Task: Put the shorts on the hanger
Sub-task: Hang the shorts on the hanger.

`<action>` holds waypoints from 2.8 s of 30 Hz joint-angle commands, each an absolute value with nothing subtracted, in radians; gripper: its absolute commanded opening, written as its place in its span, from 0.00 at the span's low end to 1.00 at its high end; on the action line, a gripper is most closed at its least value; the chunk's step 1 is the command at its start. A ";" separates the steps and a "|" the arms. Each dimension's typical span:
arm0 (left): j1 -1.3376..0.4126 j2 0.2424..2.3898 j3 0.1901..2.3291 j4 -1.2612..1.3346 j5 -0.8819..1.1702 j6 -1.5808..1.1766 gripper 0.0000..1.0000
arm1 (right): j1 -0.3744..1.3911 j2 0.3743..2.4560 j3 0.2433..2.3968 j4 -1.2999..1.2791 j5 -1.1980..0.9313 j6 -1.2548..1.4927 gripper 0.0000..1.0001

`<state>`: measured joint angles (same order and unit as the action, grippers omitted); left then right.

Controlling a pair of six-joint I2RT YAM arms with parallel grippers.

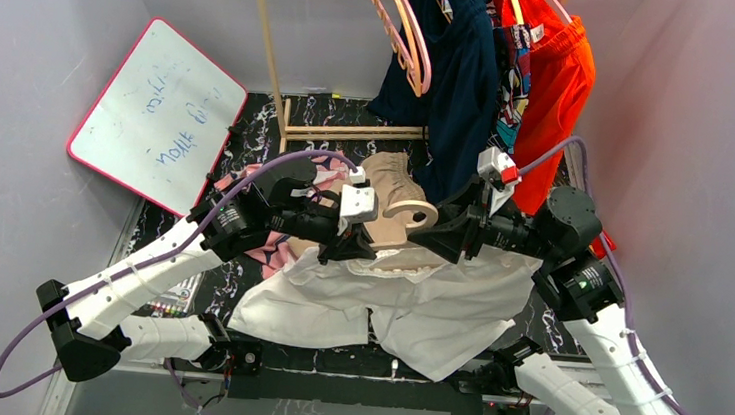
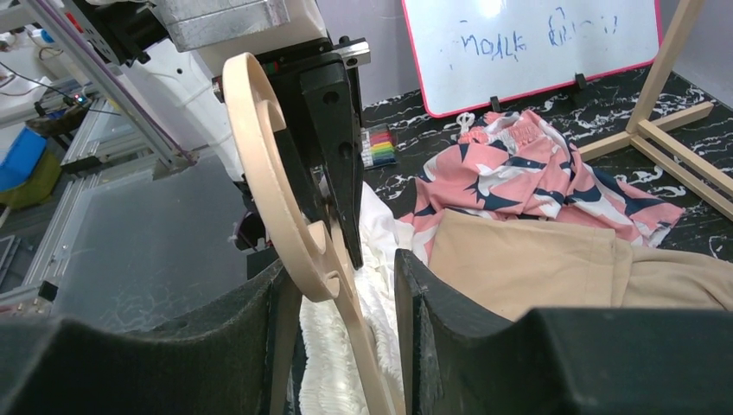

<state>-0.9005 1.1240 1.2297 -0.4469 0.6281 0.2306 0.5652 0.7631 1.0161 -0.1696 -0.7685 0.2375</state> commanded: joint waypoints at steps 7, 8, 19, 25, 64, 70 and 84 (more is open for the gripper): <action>-0.901 1.123 1.280 -0.356 0.659 0.222 0.00 | 0.571 0.783 1.008 -0.060 -0.808 0.278 0.42; -0.901 1.123 1.280 -0.355 0.658 0.224 0.00 | 0.570 0.784 1.007 -0.062 -0.808 0.275 0.40; -0.902 1.127 1.279 -0.348 0.654 0.227 0.00 | 0.570 0.787 1.000 -0.066 -0.807 0.268 0.12; -0.901 1.131 1.276 -0.343 0.641 0.222 0.00 | 0.570 0.777 0.992 -0.062 -0.788 0.271 0.00; -0.900 0.896 1.038 -0.111 -0.204 -0.504 0.98 | 0.570 0.669 0.906 -0.020 -0.258 0.295 0.00; -0.901 1.092 1.200 -0.241 -0.131 -0.517 0.94 | 0.569 0.681 0.907 -0.003 -0.274 0.275 0.00; -0.901 1.176 1.220 -0.311 -0.084 -0.486 0.52 | 0.570 0.663 0.888 -0.002 -0.269 0.255 0.00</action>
<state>-0.9005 1.1576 1.1774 -0.2890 -0.1307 -0.5007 0.5678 0.6788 0.8436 -0.0822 -0.2672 0.2626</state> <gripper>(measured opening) 0.534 0.162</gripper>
